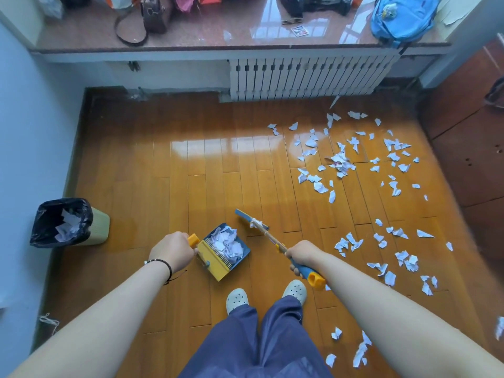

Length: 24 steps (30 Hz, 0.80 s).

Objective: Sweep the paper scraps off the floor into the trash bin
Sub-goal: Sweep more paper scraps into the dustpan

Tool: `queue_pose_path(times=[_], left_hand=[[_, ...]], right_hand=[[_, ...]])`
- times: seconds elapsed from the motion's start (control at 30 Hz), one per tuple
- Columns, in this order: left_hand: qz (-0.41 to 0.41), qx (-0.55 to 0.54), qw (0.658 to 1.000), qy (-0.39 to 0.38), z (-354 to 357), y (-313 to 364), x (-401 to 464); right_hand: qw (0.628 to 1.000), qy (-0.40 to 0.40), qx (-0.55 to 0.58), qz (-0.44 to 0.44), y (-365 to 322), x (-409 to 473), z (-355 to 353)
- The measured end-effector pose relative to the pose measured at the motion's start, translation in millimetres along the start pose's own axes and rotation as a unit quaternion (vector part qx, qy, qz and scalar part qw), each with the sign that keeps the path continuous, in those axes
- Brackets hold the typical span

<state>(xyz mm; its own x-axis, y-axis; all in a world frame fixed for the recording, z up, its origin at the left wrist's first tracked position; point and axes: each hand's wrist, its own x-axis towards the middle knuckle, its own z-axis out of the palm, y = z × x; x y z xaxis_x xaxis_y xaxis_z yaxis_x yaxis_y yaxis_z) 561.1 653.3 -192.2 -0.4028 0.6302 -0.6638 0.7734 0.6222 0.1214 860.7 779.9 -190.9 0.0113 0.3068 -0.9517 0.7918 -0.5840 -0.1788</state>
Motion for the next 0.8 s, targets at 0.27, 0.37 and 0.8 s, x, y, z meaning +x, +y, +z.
queue_pose_path(times=[0.27, 0.37, 0.8], left_hand=[[0.006, -0.001, 1.0, 0.002, 7.5, -0.1, -2.4], [0.008, -0.014, 1.0, 0.0, 9.8, 2.9, -4.5], [0.027, -0.004, 0.999, 0.026, 3.4, 28.4, -12.8]], right_hand=[[0.999, -0.038, -0.011, 0.009, 13.4, 10.5, 65.1], [0.997, -0.066, 0.045, 0.017, 23.3, -2.8, 53.9], [0.998, -0.052, 0.041, 0.002, 46.5, -14.1, -21.6]])
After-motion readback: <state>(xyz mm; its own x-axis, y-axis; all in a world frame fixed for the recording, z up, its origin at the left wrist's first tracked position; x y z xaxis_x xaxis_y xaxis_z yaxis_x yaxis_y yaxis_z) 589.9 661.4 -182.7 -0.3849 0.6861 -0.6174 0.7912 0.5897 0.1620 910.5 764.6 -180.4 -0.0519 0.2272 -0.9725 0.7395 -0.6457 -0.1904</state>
